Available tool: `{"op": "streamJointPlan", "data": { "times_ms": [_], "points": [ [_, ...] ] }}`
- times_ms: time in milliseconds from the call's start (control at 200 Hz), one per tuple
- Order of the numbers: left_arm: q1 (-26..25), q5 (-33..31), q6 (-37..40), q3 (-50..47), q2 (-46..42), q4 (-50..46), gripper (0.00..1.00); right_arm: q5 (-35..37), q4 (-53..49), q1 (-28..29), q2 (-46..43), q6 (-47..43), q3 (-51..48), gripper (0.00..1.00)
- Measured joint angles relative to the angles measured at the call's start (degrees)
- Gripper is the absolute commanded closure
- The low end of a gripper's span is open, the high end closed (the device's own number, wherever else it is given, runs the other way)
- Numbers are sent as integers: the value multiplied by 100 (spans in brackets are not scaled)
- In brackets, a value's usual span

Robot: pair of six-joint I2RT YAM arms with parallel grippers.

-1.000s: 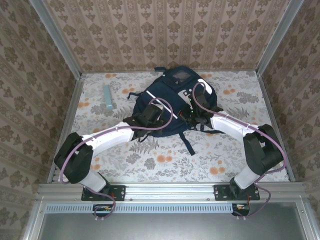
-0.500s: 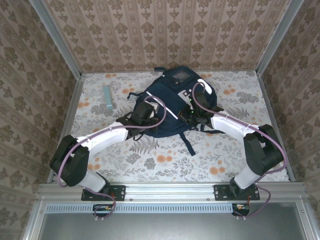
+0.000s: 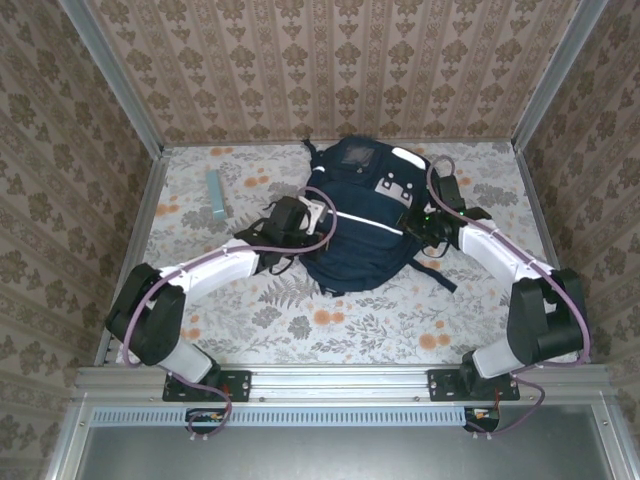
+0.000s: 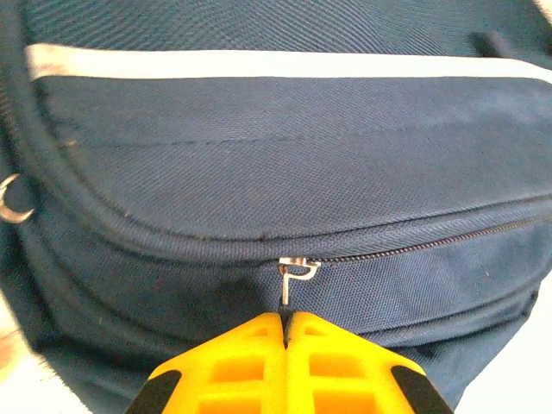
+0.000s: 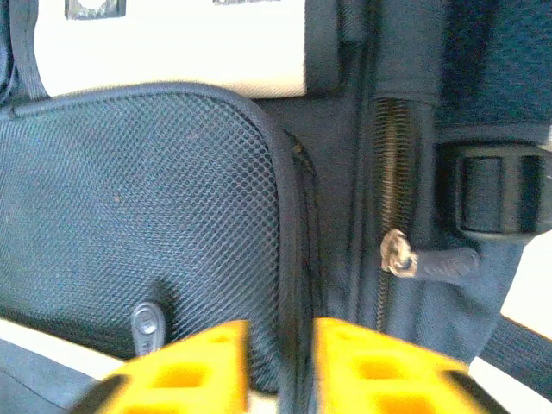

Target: Pack the student bag

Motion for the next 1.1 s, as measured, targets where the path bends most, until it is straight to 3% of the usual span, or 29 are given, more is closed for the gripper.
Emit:
{"op": "streamJointPlan", "data": {
  "times_ms": [70,370,810,955,1100],
  "points": [
    [-146,122,4,46,129,94,100,181,-160,-90,-184,-37,0,39],
    [-656,688,129,472,444,260,100,214,-352,-46,-1294,728,-476,40],
    [-863,1040,155,872,846,284,100,33,446,911,-1591,2747,-1322,41],
    [-861,1038,155,874,846,282,100,59,758,911,-1397,2964,-1322,50],
    [-863,1012,190,874,846,267,100,72,859,911,-1082,3077,-1257,69]
  ]
}}
